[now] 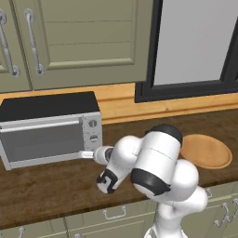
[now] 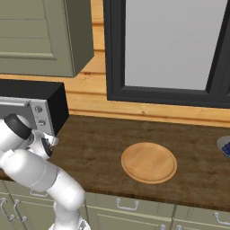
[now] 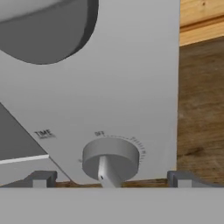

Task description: Pick up the kebab skewer and baguette bread, and place them inside the toaster oven. Close the toaster oven door and start by setting the timer.

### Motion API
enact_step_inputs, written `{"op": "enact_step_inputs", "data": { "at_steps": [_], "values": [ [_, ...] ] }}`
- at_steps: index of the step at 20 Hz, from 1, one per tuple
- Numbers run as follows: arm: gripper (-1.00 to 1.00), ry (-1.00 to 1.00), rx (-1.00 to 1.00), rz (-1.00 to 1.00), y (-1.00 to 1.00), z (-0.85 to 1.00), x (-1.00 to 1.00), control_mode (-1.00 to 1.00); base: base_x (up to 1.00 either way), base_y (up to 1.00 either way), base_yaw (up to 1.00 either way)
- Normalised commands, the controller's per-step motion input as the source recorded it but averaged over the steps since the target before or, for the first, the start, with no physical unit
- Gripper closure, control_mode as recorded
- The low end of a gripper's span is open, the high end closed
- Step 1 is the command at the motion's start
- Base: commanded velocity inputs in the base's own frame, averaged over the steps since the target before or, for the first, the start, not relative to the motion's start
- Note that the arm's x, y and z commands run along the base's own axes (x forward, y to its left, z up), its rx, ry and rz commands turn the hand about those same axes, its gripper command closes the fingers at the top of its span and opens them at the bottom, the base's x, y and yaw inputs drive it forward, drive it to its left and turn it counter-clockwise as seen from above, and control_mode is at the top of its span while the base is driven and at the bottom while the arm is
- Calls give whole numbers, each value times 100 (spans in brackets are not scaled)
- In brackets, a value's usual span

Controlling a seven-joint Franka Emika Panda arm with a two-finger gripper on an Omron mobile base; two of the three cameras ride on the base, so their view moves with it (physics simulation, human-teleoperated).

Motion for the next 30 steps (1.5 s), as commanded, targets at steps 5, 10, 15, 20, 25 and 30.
{"op": "enact_step_inputs", "data": {
  "at_steps": [5,10,15,20,25,30],
  "values": [
    [-100,0,0,0,0,0,0,-100,0,0,0],
    [-100,0,0,0,0,7,0,-100,0,0,0],
    [-100,0,0,0,6,10,1,-100,0,0,0],
    [-100,0,0,0,7,10,11,-100,0,0,0],
    [100,0,0,0,1,2,2,-100,0,0,0],
    [100,0,0,0,0,0,0,-100,0,0,0]
  ]
}}
